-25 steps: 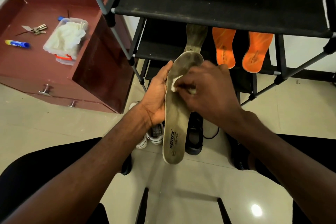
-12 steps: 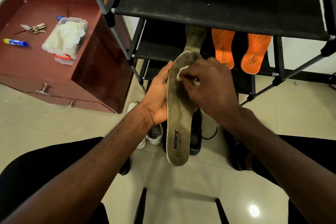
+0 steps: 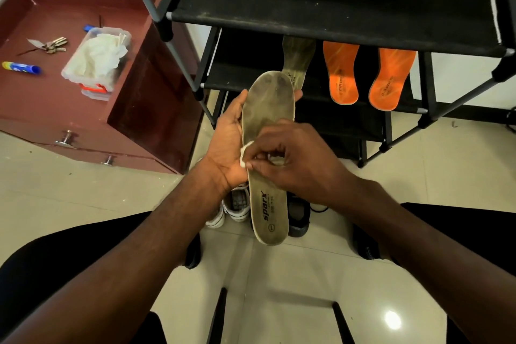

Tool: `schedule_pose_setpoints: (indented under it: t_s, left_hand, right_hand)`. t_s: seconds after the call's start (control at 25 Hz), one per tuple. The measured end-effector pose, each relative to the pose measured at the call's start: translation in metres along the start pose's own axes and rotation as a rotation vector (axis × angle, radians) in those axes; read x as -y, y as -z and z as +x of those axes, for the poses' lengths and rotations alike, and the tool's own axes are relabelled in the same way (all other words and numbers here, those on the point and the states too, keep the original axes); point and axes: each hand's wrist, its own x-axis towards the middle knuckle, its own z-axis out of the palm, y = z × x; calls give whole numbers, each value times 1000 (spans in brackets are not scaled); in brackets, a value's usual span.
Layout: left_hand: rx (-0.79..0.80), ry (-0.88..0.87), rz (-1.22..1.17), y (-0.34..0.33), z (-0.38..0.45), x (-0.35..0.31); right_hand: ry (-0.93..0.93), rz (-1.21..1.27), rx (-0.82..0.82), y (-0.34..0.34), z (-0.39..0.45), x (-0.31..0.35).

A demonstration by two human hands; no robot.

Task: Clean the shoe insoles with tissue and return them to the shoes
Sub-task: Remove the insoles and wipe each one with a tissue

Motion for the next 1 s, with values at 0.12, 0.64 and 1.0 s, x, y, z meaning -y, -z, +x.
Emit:
schedule_pose_setpoints:
  t_s: [0.12,0.64,1.0]
  left_hand:
    - [35,10,-28,4,-2,0]
    - [-47,-27,-63,6,4,7]
    - [-79,-41,37,-6,-2,9]
  right_hand:
    - [37,-102,114,13,2,-5]
    - [-50,-312,-39,7,0,-10]
    - [-88,-341,-100,12,4,-15]
